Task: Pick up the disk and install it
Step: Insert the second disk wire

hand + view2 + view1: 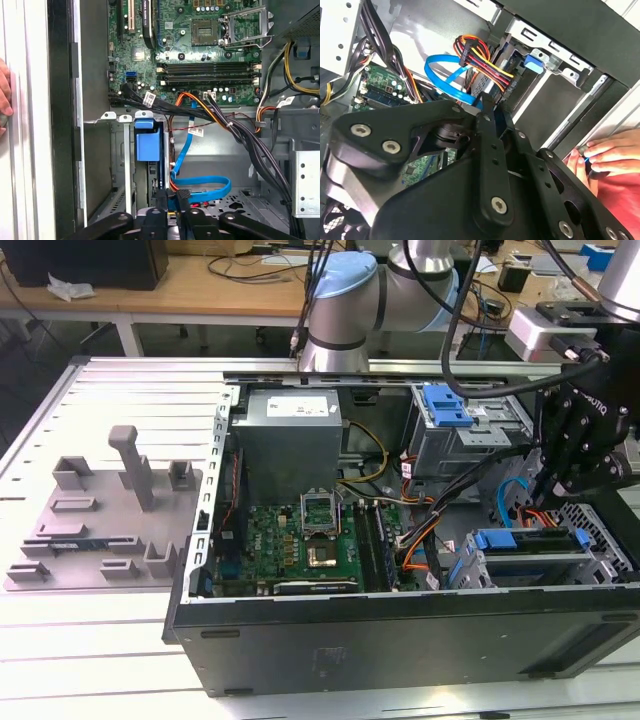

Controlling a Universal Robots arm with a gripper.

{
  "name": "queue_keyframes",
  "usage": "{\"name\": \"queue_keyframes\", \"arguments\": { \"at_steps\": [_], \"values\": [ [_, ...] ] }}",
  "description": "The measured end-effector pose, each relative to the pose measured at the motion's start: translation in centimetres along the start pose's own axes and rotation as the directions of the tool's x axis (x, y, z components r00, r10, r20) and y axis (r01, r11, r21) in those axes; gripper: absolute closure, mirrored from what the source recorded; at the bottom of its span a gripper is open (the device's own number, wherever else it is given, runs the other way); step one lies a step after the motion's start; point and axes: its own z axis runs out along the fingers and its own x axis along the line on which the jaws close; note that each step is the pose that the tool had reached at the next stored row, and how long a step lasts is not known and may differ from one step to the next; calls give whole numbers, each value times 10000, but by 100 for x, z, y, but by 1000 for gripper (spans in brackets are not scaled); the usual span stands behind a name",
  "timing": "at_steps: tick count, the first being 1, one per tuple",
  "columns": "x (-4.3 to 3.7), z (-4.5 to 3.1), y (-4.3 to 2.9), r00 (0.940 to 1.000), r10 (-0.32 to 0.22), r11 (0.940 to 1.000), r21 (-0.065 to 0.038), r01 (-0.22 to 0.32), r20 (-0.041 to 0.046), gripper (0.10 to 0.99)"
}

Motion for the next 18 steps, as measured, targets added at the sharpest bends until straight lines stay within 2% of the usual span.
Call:
{"name": "queue_keyframes", "arguments": {
  "at_steps": [1, 7, 10, 14, 15, 16, 18],
  "values": [
    [0, 4, 0, 10000, 27, 10000, -3, -27, 1, 925],
    [-1, 9, 1, 10000, 63, 10000, -6, -63, 1, 925],
    [1, 7, 33, 10000, -44, 10000, 9, 44, 8, 925],
    [19, -14, 51, 9998, -215, 9997, 74, 215, 12, 925],
    [108, -7, 52, 9996, -256, 9996, 97, 255, 72, 925],
    [213, 4, 51, 9991, -259, 9996, 110, 255, 324, 925],
    [213, 4, 50, 9990, -297, 9995, 113, 293, 325, 925]
  ]
}}
